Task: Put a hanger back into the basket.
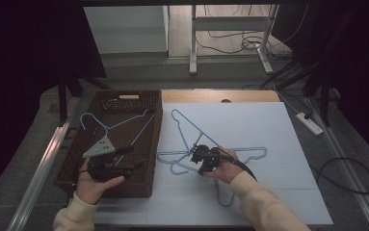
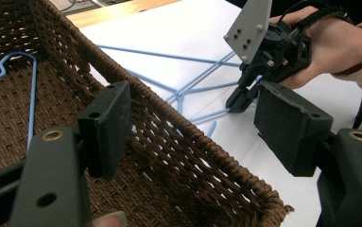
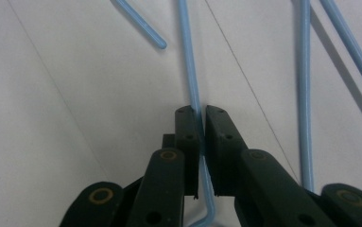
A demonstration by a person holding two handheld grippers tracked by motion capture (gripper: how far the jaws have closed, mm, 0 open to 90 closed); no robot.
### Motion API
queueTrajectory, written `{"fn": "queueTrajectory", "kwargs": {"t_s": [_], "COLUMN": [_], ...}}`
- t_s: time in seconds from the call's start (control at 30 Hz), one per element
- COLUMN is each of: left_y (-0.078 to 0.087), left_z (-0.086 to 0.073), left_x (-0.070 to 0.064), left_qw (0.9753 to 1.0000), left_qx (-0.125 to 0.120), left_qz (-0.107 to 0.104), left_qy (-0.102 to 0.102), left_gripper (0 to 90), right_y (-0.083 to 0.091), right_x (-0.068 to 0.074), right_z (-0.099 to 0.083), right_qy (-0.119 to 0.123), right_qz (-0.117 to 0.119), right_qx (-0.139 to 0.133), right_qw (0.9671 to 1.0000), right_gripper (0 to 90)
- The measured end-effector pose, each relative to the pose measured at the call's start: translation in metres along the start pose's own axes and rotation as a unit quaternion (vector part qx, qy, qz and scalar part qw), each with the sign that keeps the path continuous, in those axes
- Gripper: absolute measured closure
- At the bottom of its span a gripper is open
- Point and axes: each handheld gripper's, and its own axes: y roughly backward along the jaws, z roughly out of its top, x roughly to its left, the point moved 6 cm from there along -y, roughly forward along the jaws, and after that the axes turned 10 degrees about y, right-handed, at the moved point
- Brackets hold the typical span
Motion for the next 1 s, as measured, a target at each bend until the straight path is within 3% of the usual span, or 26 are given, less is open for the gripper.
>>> {"fn": "queueTrajectory", "kwargs": {"t_s": [0.5, 0.8, 1.0], "left_y": [-0.001, -0.001, -0.002], "left_z": [-0.001, 0.000, 0.000], "left_x": [-0.003, -0.003, -0.005], "left_qw": [1.0000, 1.0000, 1.0000], "left_qx": [0.002, 0.000, -0.002], "left_qz": [-0.003, -0.006, -0.007], "left_qy": [-0.003, -0.001, -0.003], "left_gripper": [28.8, 28.9, 29.0], "right_y": [0.011, 0.027, 0.038], "right_x": [-0.008, -0.017, -0.023], "right_z": [0.000, -0.001, -0.001], "right_qy": [-0.032, -0.076, -0.090], "right_qz": [0.007, 0.011, 0.003], "right_qx": [-0.035, -0.071, -0.086], "right_qw": [0.9988, 0.9945, 0.9922], "right_gripper": [87.6, 87.8, 87.8]}}
